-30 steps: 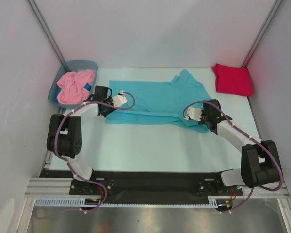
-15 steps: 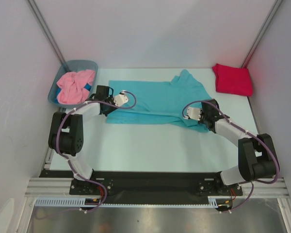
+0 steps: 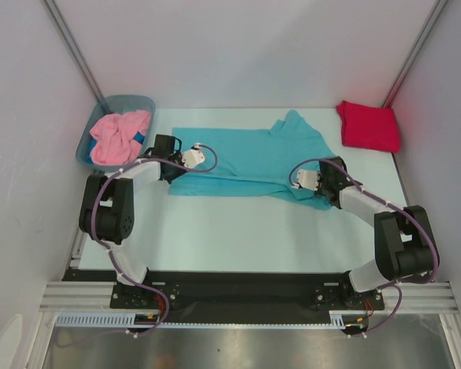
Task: Fold and stack the t-shirts
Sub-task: Fold the tshirt
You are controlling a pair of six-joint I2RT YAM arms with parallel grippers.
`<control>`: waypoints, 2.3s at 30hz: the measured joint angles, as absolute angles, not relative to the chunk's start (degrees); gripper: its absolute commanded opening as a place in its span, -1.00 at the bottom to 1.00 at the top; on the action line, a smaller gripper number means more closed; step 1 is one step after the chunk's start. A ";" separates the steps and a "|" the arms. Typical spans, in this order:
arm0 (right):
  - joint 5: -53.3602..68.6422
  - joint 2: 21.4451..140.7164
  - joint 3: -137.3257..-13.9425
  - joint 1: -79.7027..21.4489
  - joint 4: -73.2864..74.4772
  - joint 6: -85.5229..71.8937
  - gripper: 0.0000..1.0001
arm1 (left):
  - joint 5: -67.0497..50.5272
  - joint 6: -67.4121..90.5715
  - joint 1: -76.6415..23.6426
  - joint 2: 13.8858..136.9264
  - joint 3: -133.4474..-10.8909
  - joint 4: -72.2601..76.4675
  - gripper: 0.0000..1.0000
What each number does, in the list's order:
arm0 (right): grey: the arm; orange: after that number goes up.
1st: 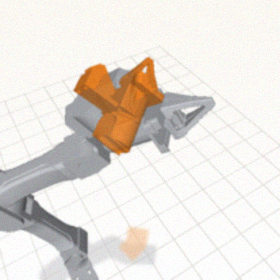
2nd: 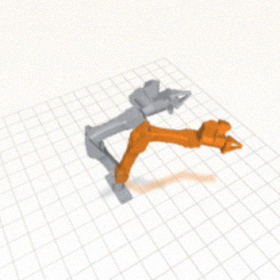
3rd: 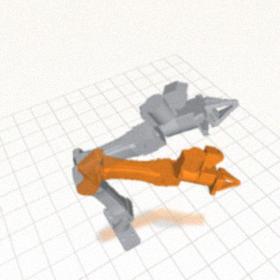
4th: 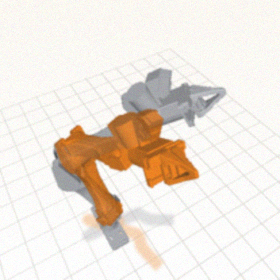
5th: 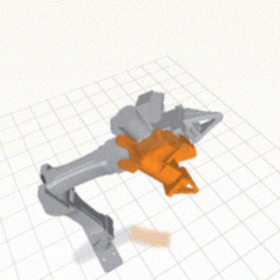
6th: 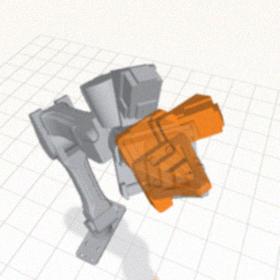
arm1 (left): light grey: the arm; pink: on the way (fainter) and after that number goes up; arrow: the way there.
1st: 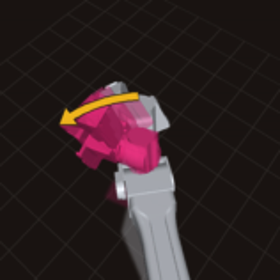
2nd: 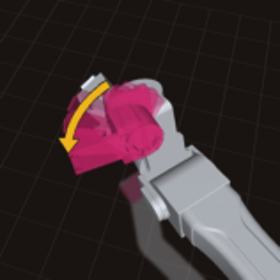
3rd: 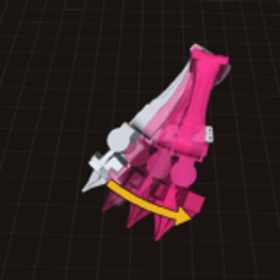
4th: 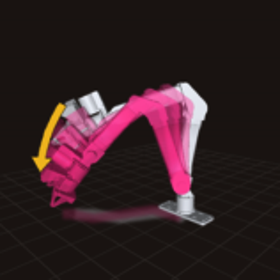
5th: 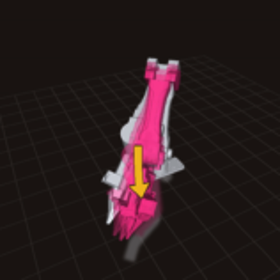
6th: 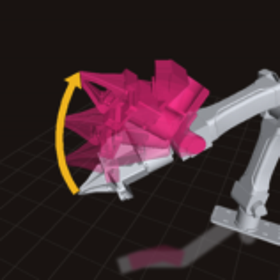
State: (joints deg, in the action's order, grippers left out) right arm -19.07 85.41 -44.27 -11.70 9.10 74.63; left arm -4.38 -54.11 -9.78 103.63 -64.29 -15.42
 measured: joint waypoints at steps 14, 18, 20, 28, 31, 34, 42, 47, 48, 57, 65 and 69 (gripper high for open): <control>-19.07 86.74 -45.47 -11.60 9.08 74.63 -1.00 | -2.55 -54.13 -10.59 106.19 -65.63 -14.87 -0.99; -19.05 86.80 -45.50 -11.60 9.19 74.61 -1.00 | -1.74 -54.11 -10.79 106.89 -65.63 -14.39 -0.99; -19.07 86.83 -45.65 -11.60 9.30 74.61 -1.00 | -1.52 -54.13 -10.87 107.04 -65.63 -14.11 -0.99; -19.07 86.85 -46.19 -11.60 9.52 74.61 -1.00 | 0.25 -54.13 -11.14 107.74 -65.71 -12.08 -0.99; -19.07 86.85 -46.28 -11.60 9.52 74.61 -1.00 | 1.13 -54.13 -11.14 107.85 -65.71 -10.92 -0.99; -19.05 86.85 -46.28 -11.60 9.52 74.61 -1.00 | 1.67 -54.15 -11.31 108.07 -65.71 -10.04 -0.99; -19.07 87.35 -46.33 -11.60 9.50 74.61 -1.00 | 2.76 -54.57 -11.51 108.79 -66.08 -8.86 -0.99; -19.05 87.70 -46.33 -11.49 9.43 74.63 -1.00 | 3.03 -55.00 -11.53 109.12 -66.13 -8.49 -0.99; -19.07 87.72 -46.33 -11.35 9.32 74.63 -1.00 | 3.11 -55.16 -11.55 109.27 -66.13 -8.38 -0.99; -19.11 88.73 -46.33 -9.56 8.03 75.09 -1.00 | 3.92 -56.01 -11.68 109.80 -66.13 -8.03 -0.99; -19.09 88.95 -46.33 -9.02 7.73 75.11 -1.00 | 4.14 -56.07 -11.77 110.65 -66.43 -7.84 -0.99; -19.14 89.08 -46.33 -9.02 7.79 75.09 -0.82 | 5.06 -56.99 -11.90 111.31 -67.20 -7.70 0.98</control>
